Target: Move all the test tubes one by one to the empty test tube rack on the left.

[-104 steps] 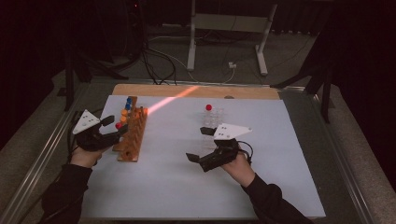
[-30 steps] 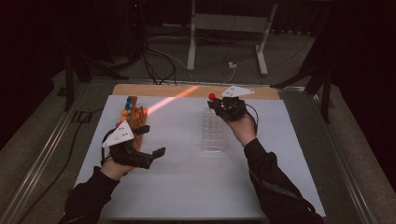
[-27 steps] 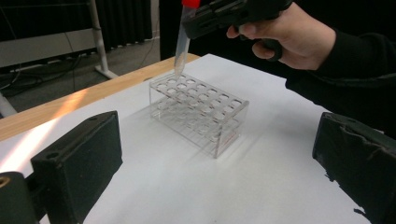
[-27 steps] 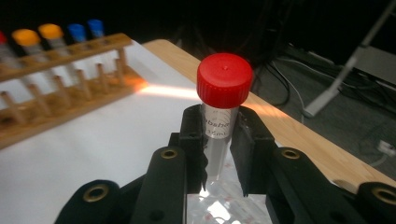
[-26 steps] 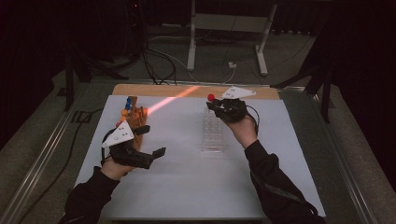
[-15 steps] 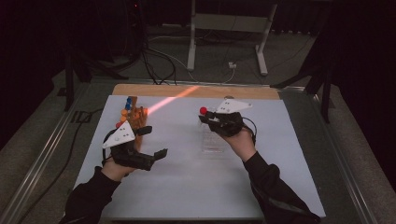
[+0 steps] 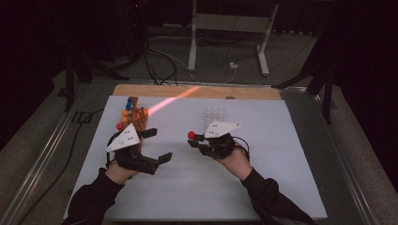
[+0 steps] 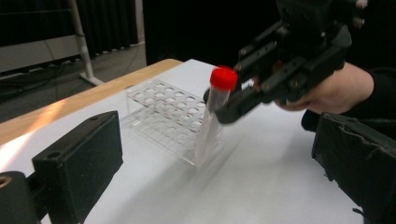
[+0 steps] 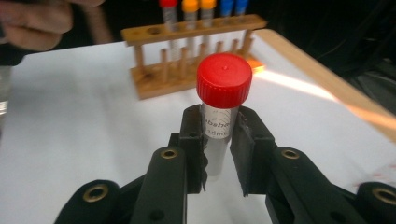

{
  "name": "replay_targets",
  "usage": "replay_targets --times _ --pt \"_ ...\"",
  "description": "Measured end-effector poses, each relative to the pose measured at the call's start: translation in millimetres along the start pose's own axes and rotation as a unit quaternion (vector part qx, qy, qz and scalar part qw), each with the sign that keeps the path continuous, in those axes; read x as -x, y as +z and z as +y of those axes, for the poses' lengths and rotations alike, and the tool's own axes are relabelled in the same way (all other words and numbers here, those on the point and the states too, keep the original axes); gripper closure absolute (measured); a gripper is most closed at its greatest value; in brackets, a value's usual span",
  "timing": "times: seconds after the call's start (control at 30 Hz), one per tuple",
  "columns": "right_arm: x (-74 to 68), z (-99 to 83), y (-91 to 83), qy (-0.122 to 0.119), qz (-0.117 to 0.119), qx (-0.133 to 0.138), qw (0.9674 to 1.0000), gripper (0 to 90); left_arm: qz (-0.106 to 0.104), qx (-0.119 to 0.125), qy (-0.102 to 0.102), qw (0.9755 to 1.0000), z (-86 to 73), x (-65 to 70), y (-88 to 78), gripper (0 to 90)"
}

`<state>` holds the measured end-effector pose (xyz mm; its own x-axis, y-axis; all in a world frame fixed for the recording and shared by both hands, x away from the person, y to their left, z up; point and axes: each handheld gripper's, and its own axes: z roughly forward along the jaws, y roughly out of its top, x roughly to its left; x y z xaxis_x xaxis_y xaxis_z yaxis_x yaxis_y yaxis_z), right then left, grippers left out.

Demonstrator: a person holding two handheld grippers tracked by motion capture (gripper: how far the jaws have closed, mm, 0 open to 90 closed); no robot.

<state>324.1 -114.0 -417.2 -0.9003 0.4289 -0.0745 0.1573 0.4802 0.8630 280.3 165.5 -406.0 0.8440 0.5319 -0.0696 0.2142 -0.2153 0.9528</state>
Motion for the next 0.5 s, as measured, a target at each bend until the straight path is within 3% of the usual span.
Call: replay_targets --times 0.27,0.5 --pt "-17.4 -8.0 8.9 -0.006 0.03 -0.016 0.9994 75.2 -0.017 -0.005 0.005 0.9998 -3.4 9.8 10.6 8.3" --pt "-26.6 -11.2 14.5 -0.012 0.044 -0.024 0.9986 75.1 -0.02 -0.015 0.013 0.9996 -7.4 16.3 21.5 23.9"
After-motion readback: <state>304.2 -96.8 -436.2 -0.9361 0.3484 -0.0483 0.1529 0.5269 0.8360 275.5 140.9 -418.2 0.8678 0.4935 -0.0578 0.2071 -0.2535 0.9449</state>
